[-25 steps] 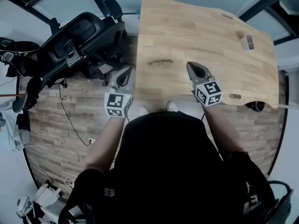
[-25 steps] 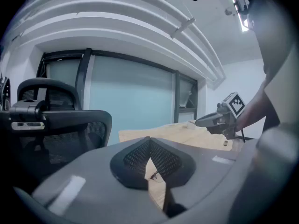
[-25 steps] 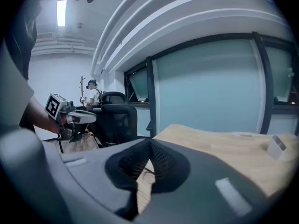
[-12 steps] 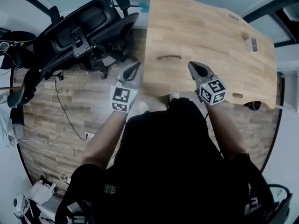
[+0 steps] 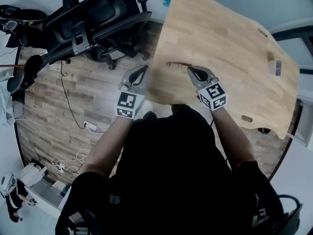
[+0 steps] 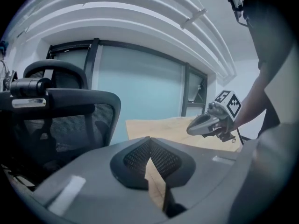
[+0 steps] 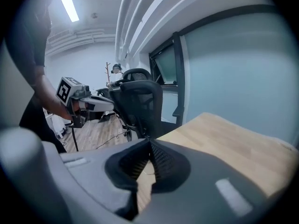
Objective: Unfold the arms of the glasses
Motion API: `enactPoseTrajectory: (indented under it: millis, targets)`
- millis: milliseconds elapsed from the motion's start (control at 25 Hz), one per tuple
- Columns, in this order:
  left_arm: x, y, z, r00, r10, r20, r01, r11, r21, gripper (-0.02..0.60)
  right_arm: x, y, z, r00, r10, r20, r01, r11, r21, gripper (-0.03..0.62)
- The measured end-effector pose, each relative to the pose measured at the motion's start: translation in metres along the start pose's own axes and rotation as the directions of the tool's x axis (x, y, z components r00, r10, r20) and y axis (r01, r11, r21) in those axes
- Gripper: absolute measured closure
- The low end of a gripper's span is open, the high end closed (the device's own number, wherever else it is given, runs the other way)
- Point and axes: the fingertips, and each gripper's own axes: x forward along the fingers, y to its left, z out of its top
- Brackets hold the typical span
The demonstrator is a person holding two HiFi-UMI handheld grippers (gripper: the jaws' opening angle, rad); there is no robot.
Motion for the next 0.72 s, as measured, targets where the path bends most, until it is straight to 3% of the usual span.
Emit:
enactPoseTrajectory:
  millis: [400, 520, 720]
  targets:
    - [0.022, -0.009, -0.001, 0.976, 0.199, -0.087, -0.199, 0.98, 0.003, 0.574, 0.04, -0.022, -0.033, 0.967, 0.241, -0.087, -0.249, 0.964, -0.097, 0.592]
    - [0.031, -0.021, -0.011, 0.975, 0.196, -0.105, -0.199, 0.98, -0.023, 0.574, 0.052, -0.023, -0.043, 0.952, 0.281, -0.125, -0.296, 0.947, -0.123, 0.592]
    - [0.042, -0.03, -0.032, 0.984, 0.133, -0.117, -0.14, 0.989, -0.05, 0.574, 0.068, -0.019, -0.047, 0.948, 0.276, -0.158, -0.303, 0.935, -0.185, 0.592]
